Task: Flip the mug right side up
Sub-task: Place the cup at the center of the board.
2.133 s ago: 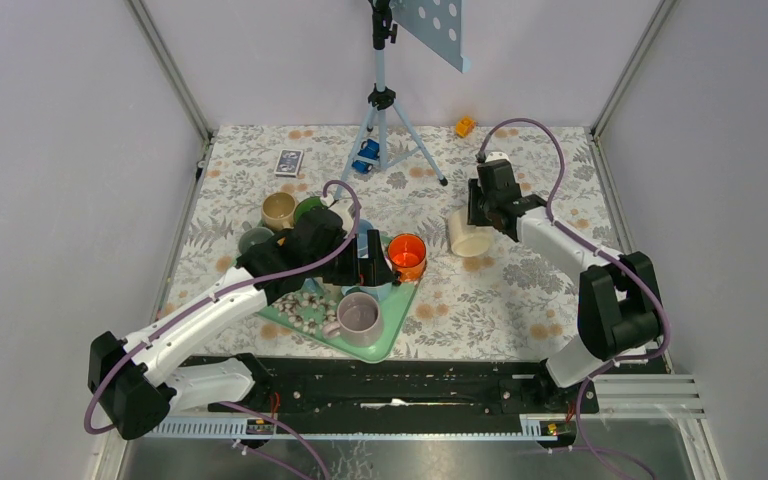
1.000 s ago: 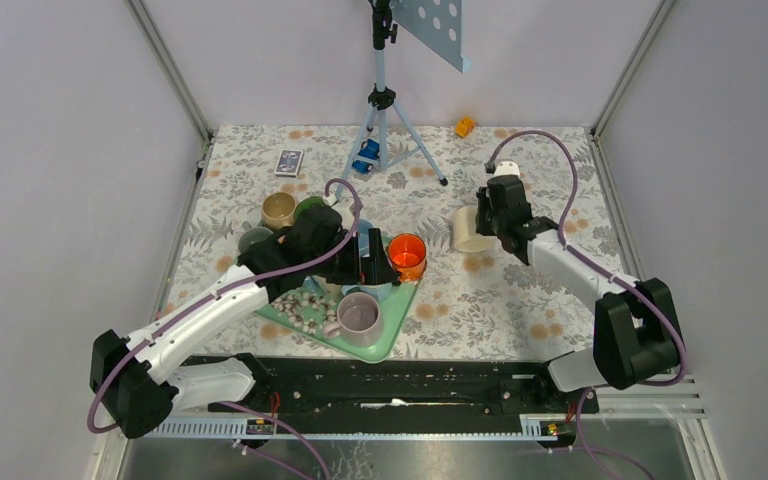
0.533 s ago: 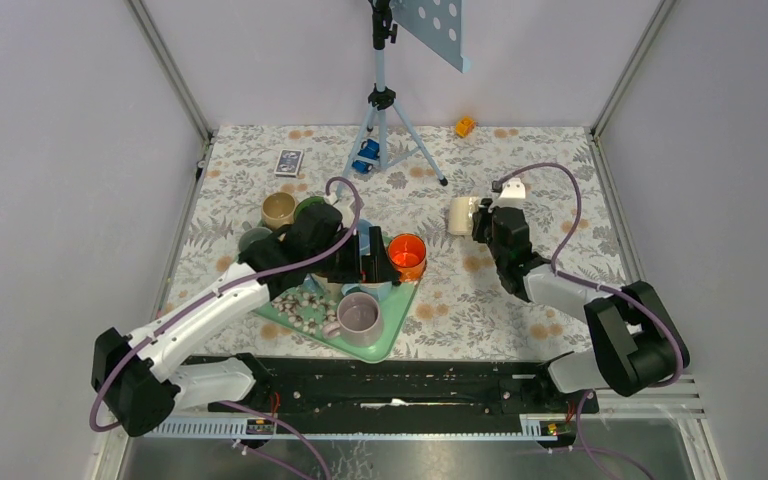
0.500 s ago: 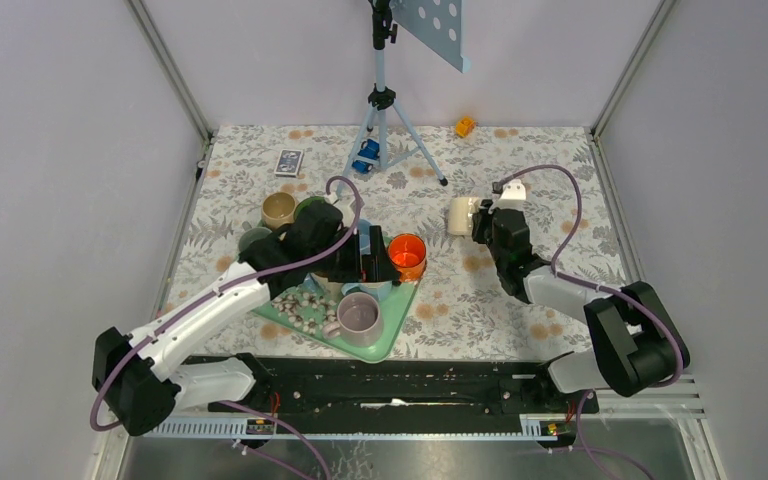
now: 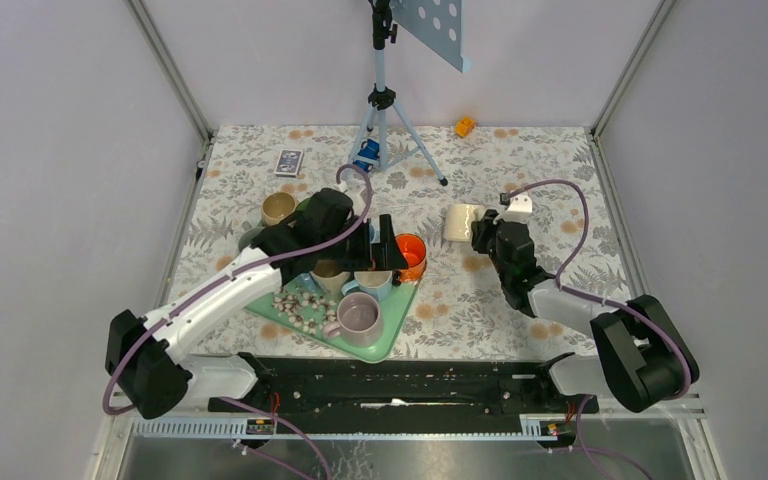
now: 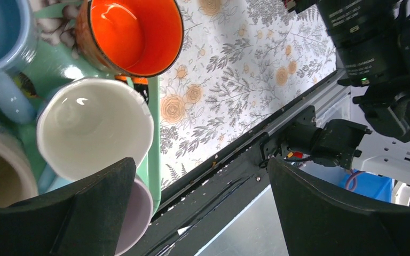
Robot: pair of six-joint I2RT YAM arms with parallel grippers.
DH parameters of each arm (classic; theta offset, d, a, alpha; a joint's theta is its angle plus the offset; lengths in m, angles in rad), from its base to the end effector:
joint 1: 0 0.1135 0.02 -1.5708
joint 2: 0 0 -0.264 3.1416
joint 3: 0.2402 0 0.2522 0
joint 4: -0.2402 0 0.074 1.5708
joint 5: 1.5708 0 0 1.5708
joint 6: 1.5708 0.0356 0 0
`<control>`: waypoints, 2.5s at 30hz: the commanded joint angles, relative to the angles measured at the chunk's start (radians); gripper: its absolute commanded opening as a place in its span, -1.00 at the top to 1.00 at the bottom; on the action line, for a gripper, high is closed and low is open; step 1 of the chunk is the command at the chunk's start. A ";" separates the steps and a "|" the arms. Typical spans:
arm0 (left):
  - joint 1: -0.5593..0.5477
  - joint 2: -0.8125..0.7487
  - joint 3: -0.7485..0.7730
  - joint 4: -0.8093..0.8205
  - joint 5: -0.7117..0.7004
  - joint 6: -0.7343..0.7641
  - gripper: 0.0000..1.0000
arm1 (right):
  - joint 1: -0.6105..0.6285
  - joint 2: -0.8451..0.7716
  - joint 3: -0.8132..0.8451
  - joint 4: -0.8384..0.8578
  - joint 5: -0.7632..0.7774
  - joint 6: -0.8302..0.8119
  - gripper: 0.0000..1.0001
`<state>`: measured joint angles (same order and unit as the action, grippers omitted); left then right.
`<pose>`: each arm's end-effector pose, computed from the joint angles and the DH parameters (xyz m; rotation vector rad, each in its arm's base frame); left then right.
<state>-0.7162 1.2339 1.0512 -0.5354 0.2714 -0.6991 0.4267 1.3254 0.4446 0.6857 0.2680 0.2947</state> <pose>0.1944 -0.1819 0.3059 0.1750 2.4788 -0.9896 0.2445 0.1008 0.1979 0.0783 1.7660 0.2879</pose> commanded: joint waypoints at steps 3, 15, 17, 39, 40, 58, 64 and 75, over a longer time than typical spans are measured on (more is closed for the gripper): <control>0.006 0.065 0.101 0.100 0.054 -0.016 -0.97 | 0.021 -0.017 -0.059 -0.043 -0.030 0.026 0.55; 0.008 0.138 0.153 0.144 0.051 -0.020 -0.97 | 0.022 -0.069 -0.030 -0.048 -0.030 0.053 1.00; 0.013 0.143 0.150 0.146 0.052 -0.013 -0.98 | 0.023 -0.076 -0.019 -0.041 -0.034 0.062 1.00; 0.041 0.148 0.144 0.159 0.092 -0.021 -0.96 | 0.020 -0.102 0.050 0.019 -0.049 0.047 1.00; 0.042 0.148 0.145 0.159 0.094 -0.019 -0.96 | 0.021 -0.099 0.031 0.037 -0.063 0.046 1.00; 0.015 0.196 0.162 0.168 0.103 -0.008 -0.97 | 0.022 -0.196 -0.183 0.020 -0.093 0.089 0.40; -0.025 0.249 0.228 0.148 0.076 -0.048 -0.96 | 0.023 -0.227 -0.216 0.039 -0.082 0.070 0.66; -0.071 0.355 0.300 0.192 -0.039 -0.411 -0.84 | 0.056 -0.218 -0.228 0.102 -0.053 -0.009 1.00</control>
<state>-0.7769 1.5494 1.2819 -0.3943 0.2966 -0.9531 0.4553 1.1088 0.2230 0.7425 0.1879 0.3370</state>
